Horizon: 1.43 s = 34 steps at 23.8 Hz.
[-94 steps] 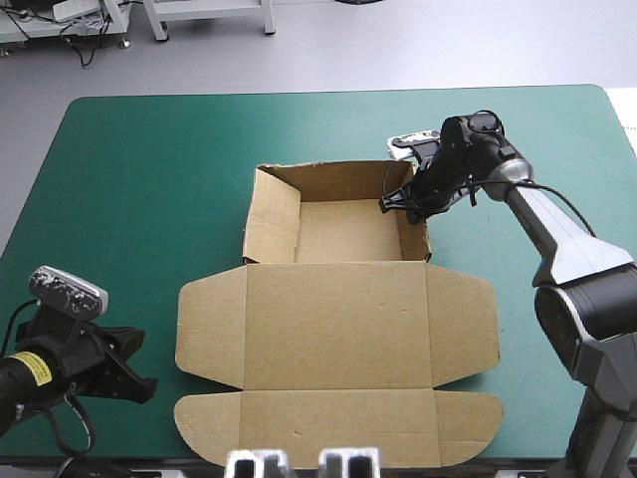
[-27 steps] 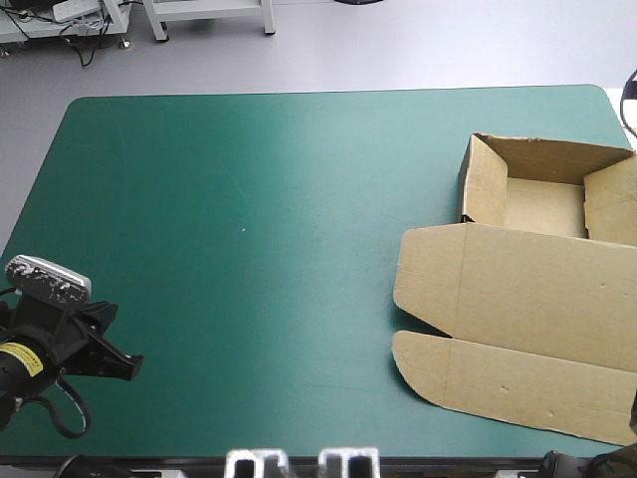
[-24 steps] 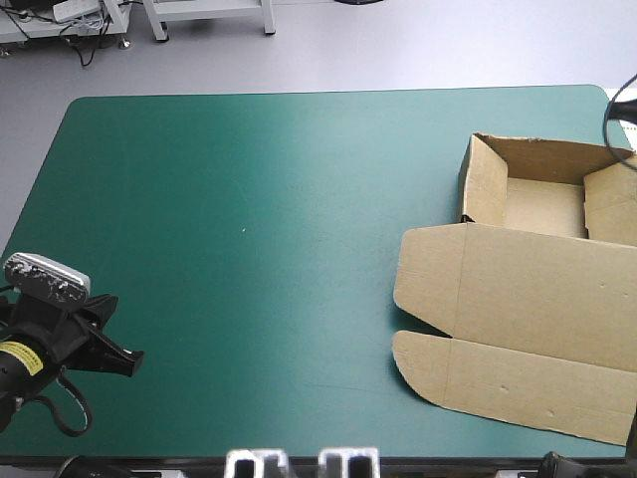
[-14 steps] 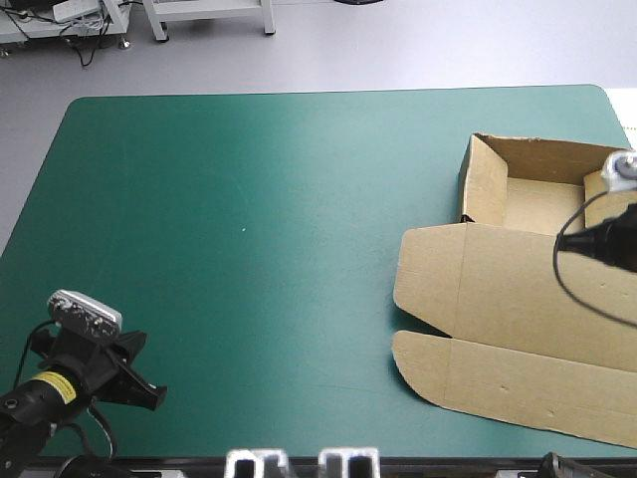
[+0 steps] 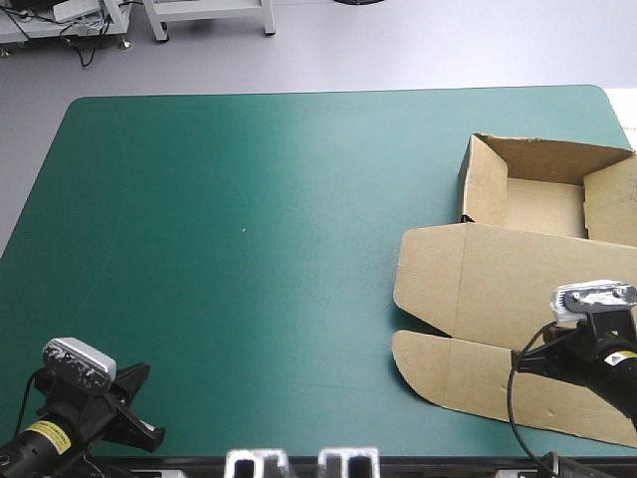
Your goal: Fold the box
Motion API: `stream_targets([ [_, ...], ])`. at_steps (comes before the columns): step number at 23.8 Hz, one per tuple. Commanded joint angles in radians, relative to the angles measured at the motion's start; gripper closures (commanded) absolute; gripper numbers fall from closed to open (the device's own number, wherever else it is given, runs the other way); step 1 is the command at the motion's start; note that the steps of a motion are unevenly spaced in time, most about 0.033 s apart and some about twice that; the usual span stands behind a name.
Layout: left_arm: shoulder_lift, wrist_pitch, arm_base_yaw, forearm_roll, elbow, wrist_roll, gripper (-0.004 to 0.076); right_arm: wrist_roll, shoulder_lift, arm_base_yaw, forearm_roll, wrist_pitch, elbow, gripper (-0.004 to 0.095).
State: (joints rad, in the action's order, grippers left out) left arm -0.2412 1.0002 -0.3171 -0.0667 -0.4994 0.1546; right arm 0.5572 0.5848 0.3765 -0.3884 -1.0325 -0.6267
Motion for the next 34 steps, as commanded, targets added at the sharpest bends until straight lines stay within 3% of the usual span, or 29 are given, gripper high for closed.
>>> stream_targets([
  [1,0.007,-0.054,0.001,-0.013,-0.018,0.011,0.0734,0.045,-0.040,-0.020,-0.048,0.062,0.036,0.0923],
  [12,0.010,-0.054,0.001,-0.013,-0.018,0.012,0.0734,0.083,-0.132,-0.282,-0.034,0.083,0.102,0.0923],
  [34,0.010,-0.054,0.001,-0.013,-0.018,0.012,0.0734,0.094,-0.134,-0.298,-0.048,0.089,0.104,0.0927],
])
